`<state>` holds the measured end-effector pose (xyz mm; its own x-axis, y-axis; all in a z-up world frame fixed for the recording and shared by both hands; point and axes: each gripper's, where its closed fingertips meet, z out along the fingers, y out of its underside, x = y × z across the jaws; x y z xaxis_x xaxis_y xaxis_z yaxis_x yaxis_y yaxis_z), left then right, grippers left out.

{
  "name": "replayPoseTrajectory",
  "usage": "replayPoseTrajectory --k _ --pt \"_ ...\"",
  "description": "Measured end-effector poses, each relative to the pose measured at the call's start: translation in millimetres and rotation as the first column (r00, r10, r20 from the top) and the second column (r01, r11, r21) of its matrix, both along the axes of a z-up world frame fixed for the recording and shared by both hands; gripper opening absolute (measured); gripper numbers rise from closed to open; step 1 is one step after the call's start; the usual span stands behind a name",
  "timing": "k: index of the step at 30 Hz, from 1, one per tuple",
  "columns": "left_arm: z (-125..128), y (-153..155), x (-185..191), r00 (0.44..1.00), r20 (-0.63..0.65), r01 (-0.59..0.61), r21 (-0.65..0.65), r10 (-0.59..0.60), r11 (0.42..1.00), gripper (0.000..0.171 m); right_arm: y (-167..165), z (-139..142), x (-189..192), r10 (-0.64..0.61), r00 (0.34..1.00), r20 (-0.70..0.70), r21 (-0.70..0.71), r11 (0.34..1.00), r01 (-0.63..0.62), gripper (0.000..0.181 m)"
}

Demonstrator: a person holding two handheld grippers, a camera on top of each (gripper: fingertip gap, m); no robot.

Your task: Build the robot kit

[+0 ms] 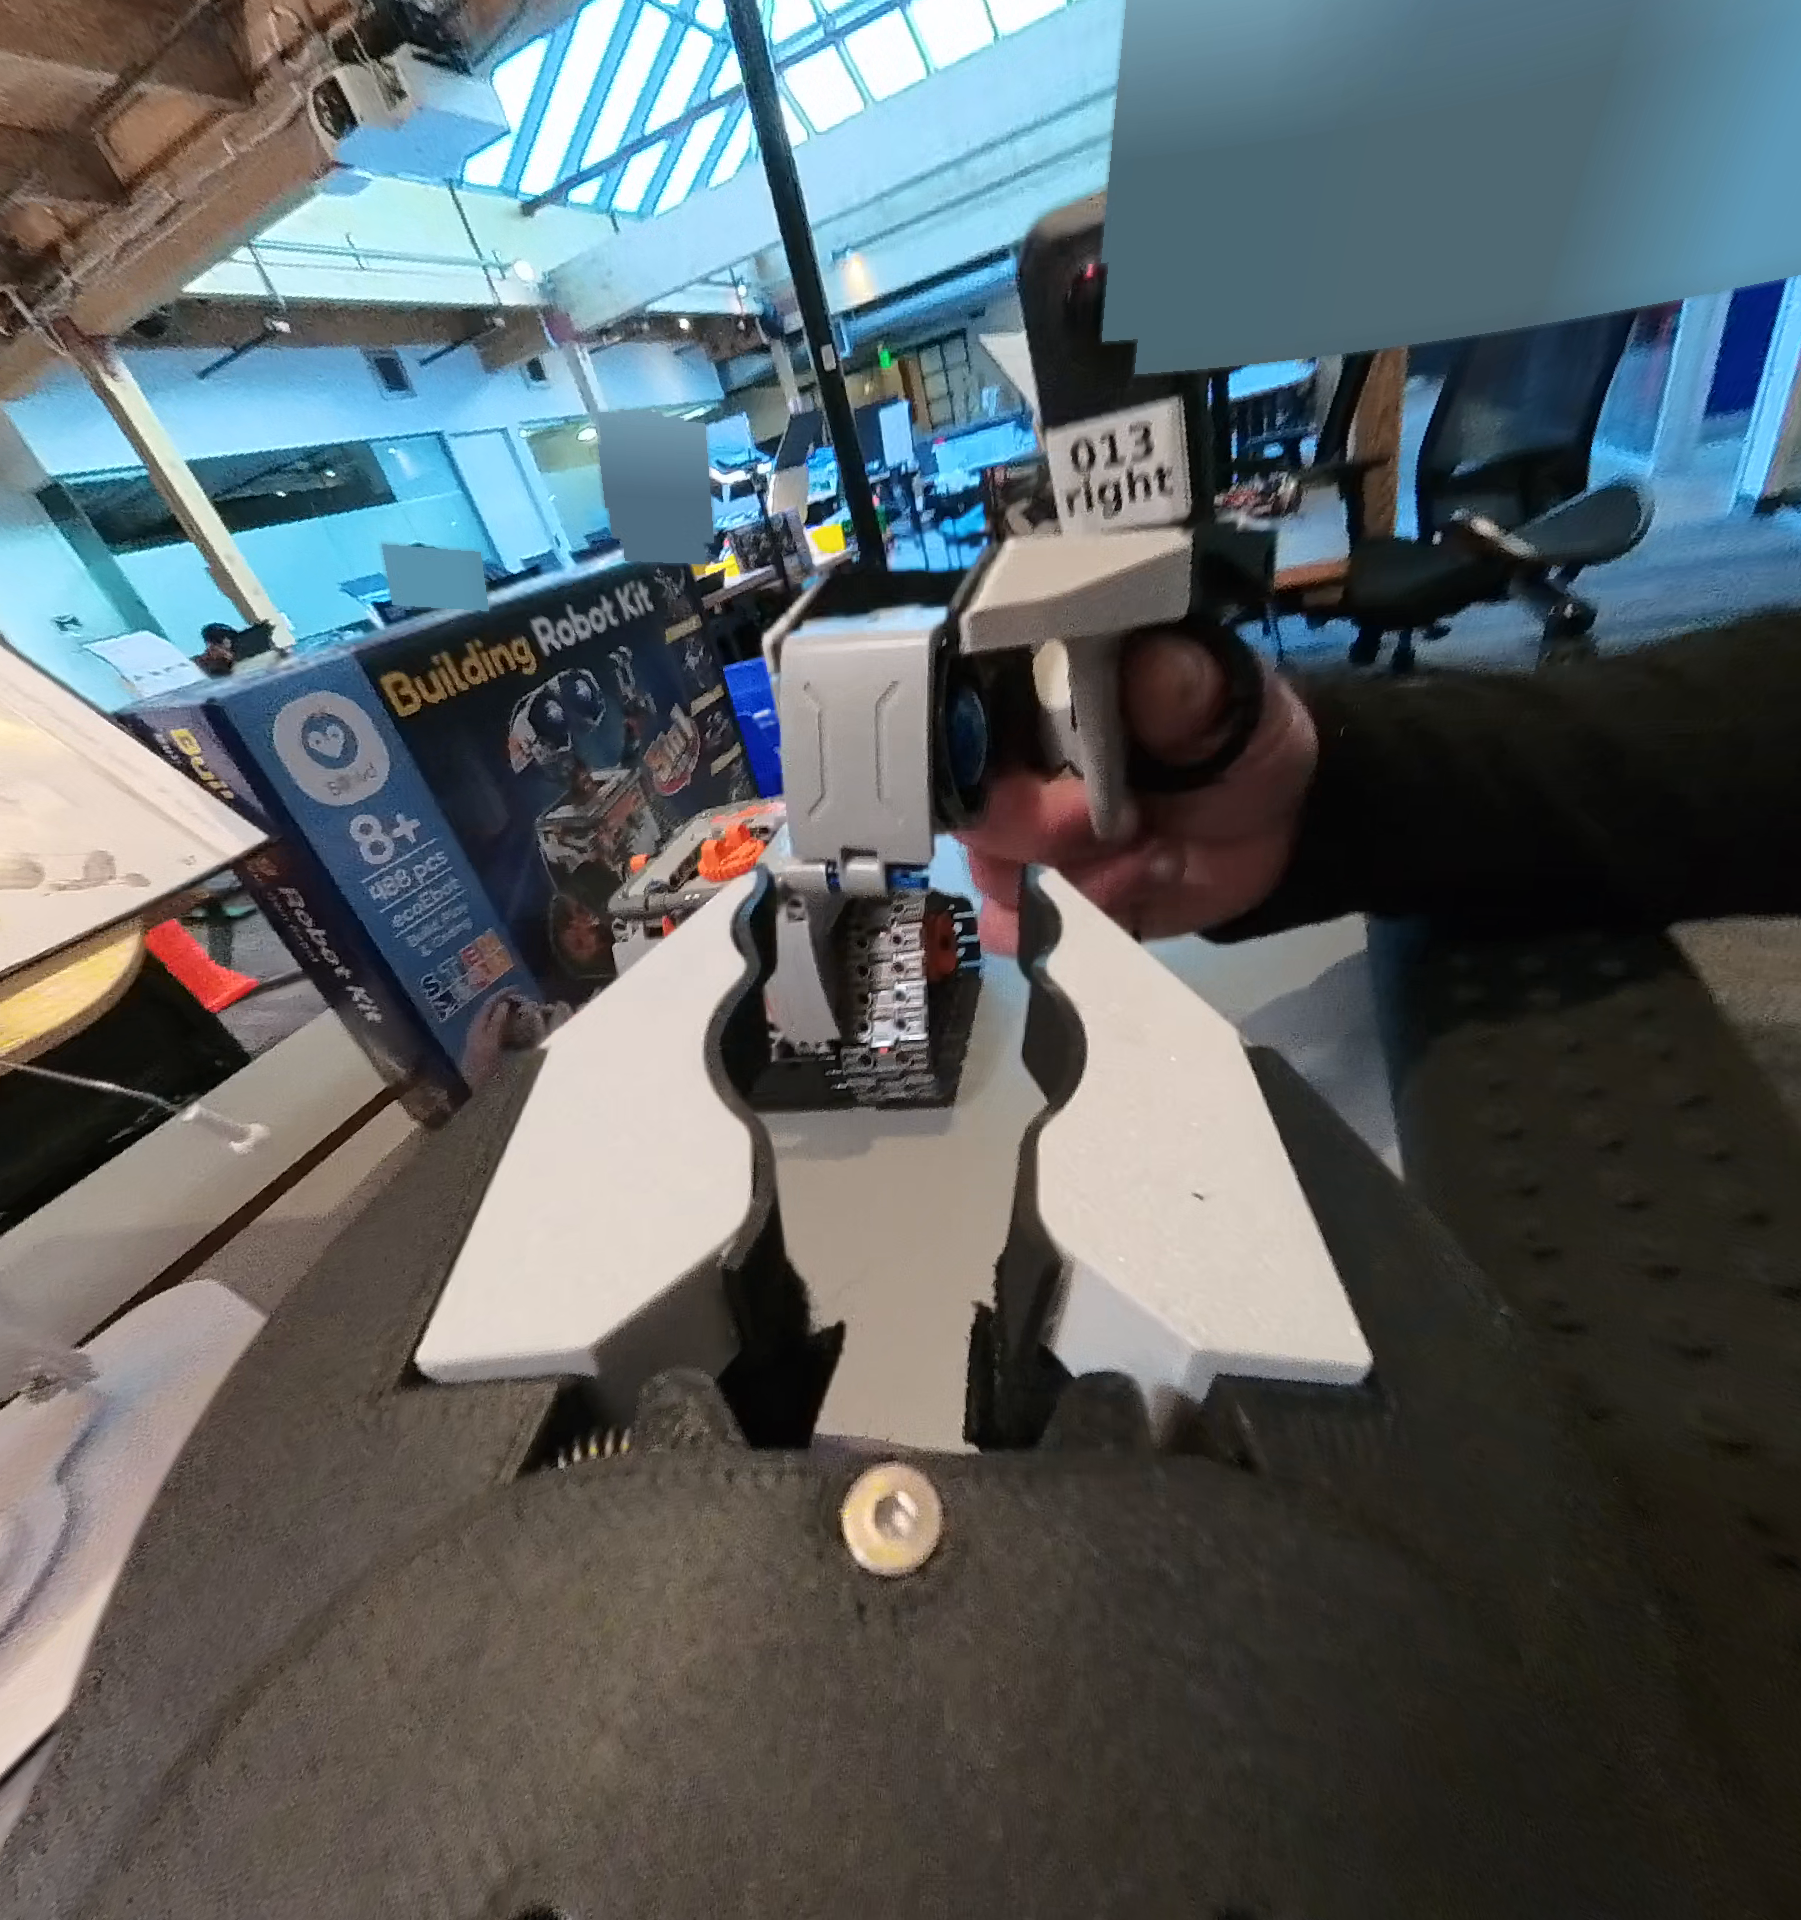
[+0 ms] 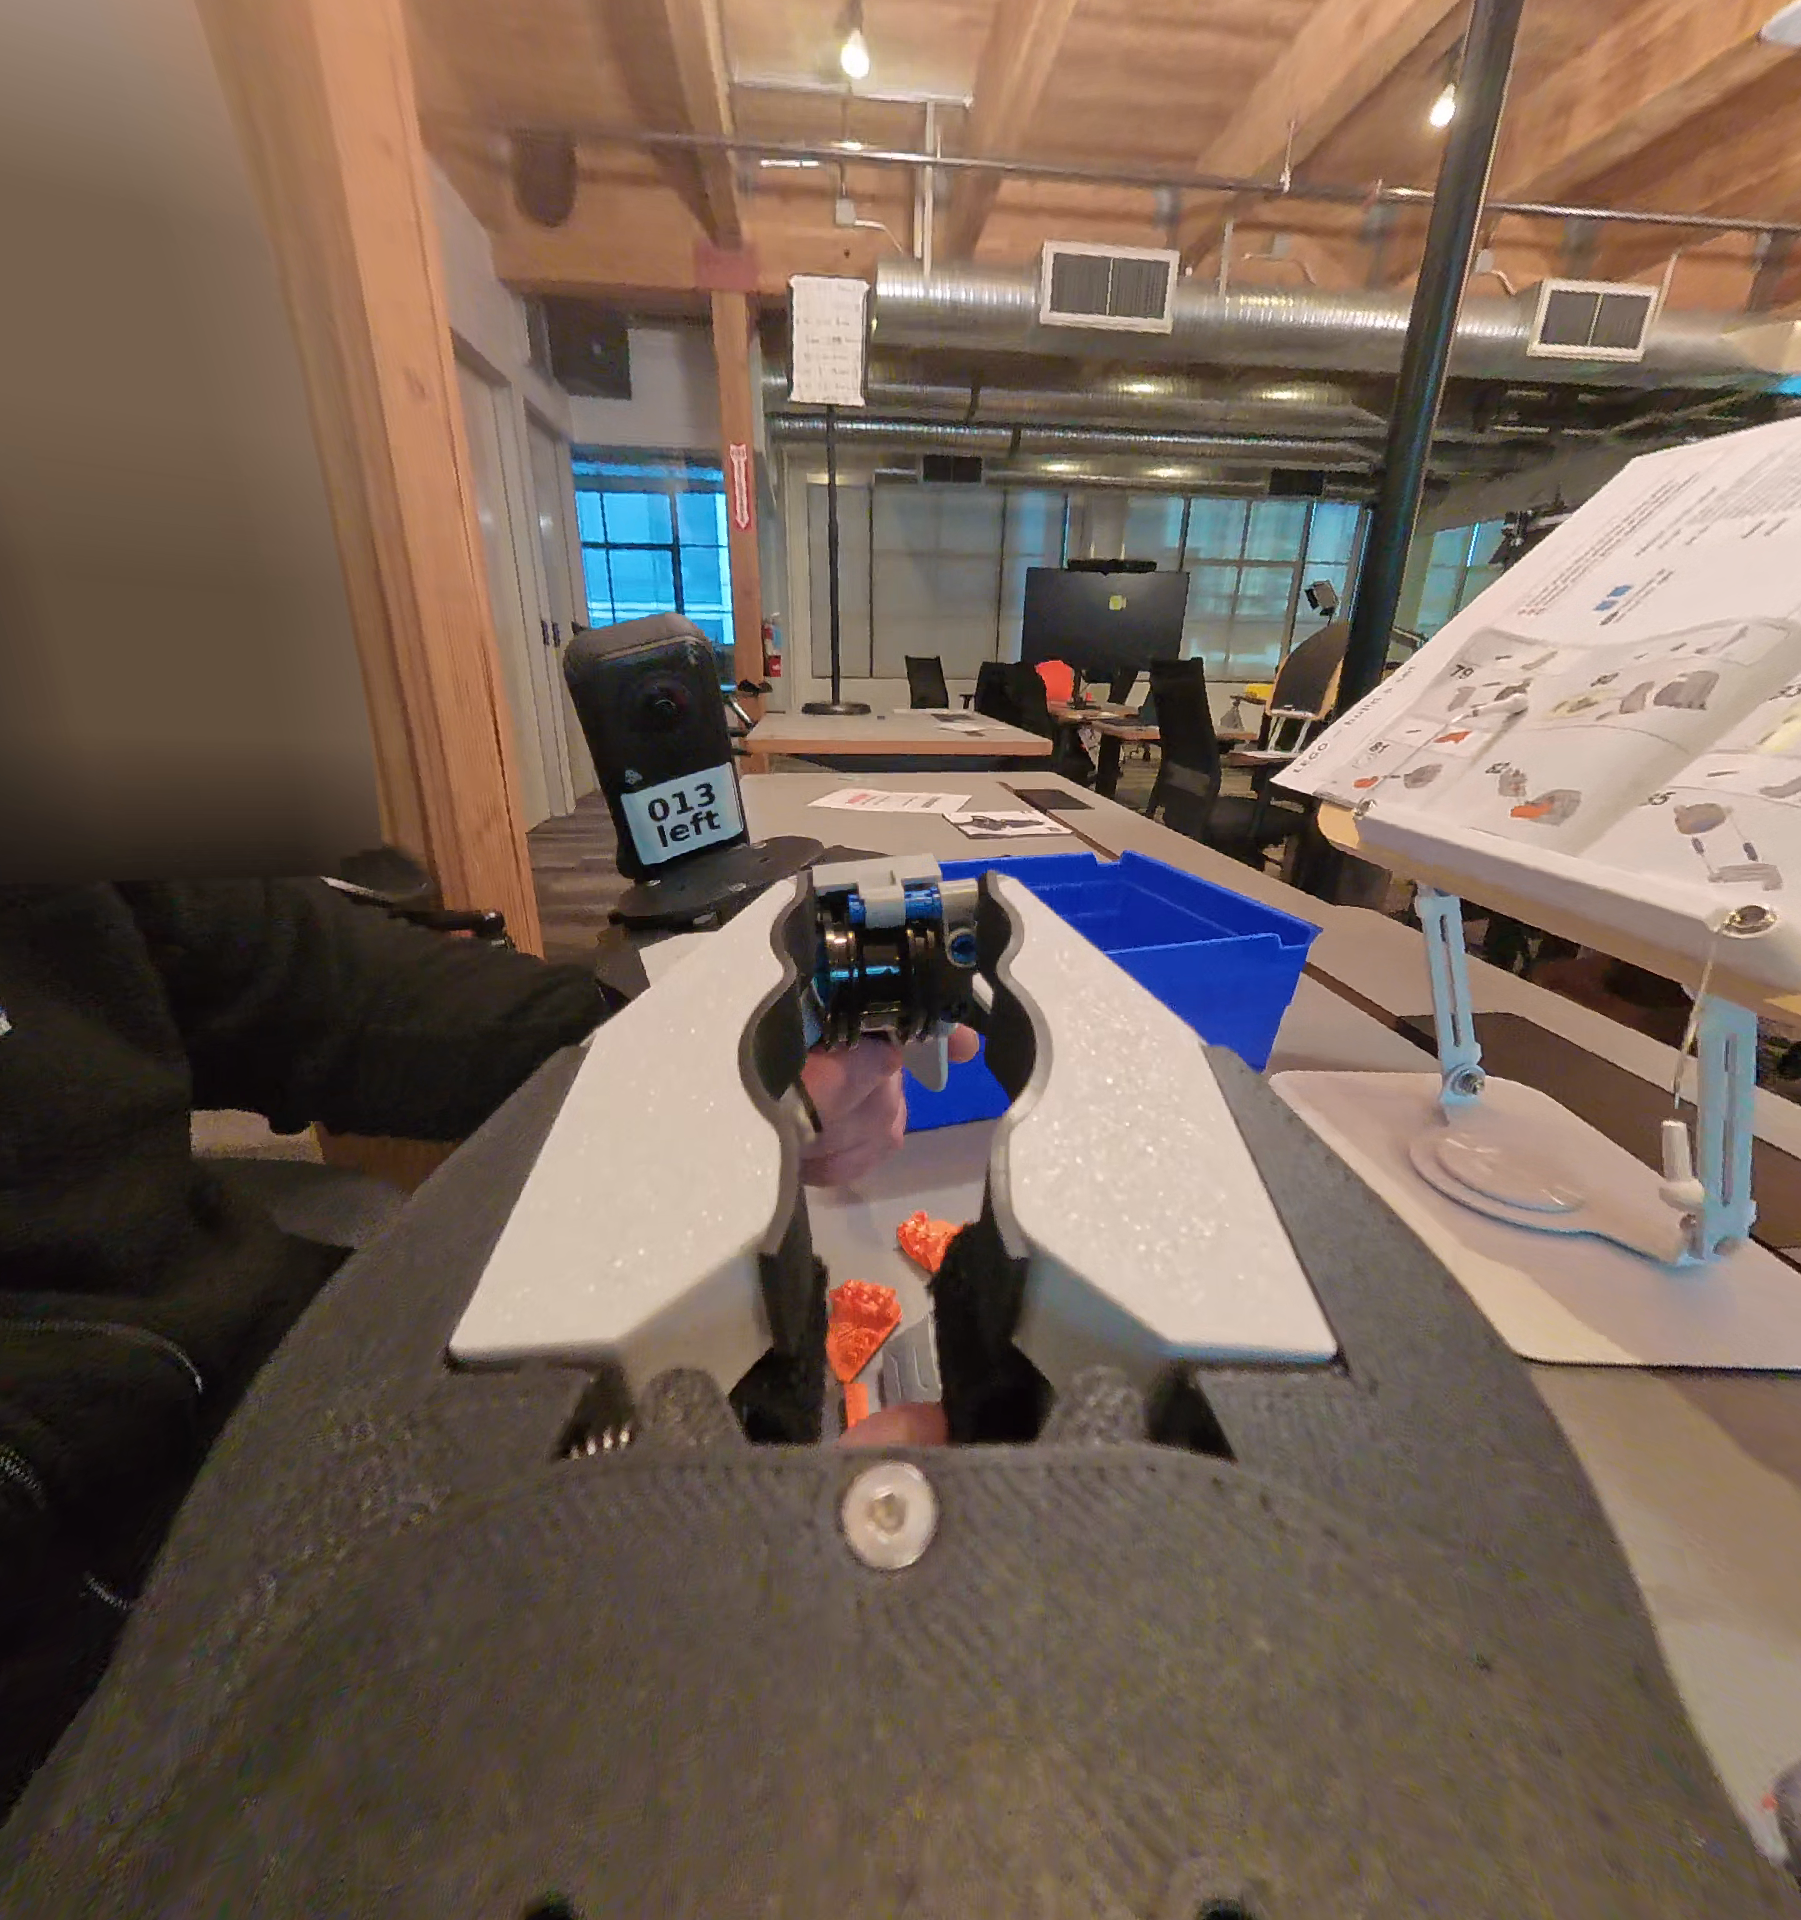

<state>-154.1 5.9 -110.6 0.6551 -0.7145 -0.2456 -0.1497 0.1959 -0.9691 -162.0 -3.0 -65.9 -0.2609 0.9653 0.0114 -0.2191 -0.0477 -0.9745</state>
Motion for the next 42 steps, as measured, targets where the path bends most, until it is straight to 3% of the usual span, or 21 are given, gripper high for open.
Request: replayPoseTrajectory --k 3,11,20,27,30,34,42 --pt "8.3 3.3 -1.4 0.998 0.061 -0.017 0.003 0.017 1.0 0.024 2.1 1.3 1.0 0.02 0.999 -0.024 -0.051 0.998 -0.021 0.028" --pt "10.6 7.7 -2.6 0.997 0.08 -0.008 -0.031 0.01 0.999 0.023 10.1 0.3 3.6 0.036 0.999 -0.038 -0.143 0.989 -0.041 0.028" --pt "0.5 11.2 -4.7 0.997 0.075 0.043 -0.171 -0.03 0.984 0.023 18.9 -12.7 2.6 0.059 0.997 0.042 -0.193 0.98 -0.049 0.026" --pt "-9.7 9.2 -6.3 0.994 0.083 0.096 -0.29 -0.075 0.952 0.023 24.8 -18.7 3.5 -0.062 0.987 0.147 -0.002 0.998 0.063 0.042" --pt "-13.4 7.9 -4.1 0.991 0.095 0.124 -0.333 -0.098 0.935 0.023 24.1 -27.0 0.8 -0.058 0.976 0.211 0.001 0.998 0.059 0.045" --pt "-24.3 11.1 -5.3 0.994 0.058 0.104 -0.382 -0.089 0.918 0.023 19.3 -36.6 -1.6 -0.034 0.967 0.254 0.011 0.999 0.032 0.026" --pt "-2.9 9.3 -1.5 0.994 0.086 0.084 -0.263 -0.063 0.961 0.023 21.9 -15.6 5.3 0.028 0.995 0.093 -0.157 0.988 -0.013 0.021"
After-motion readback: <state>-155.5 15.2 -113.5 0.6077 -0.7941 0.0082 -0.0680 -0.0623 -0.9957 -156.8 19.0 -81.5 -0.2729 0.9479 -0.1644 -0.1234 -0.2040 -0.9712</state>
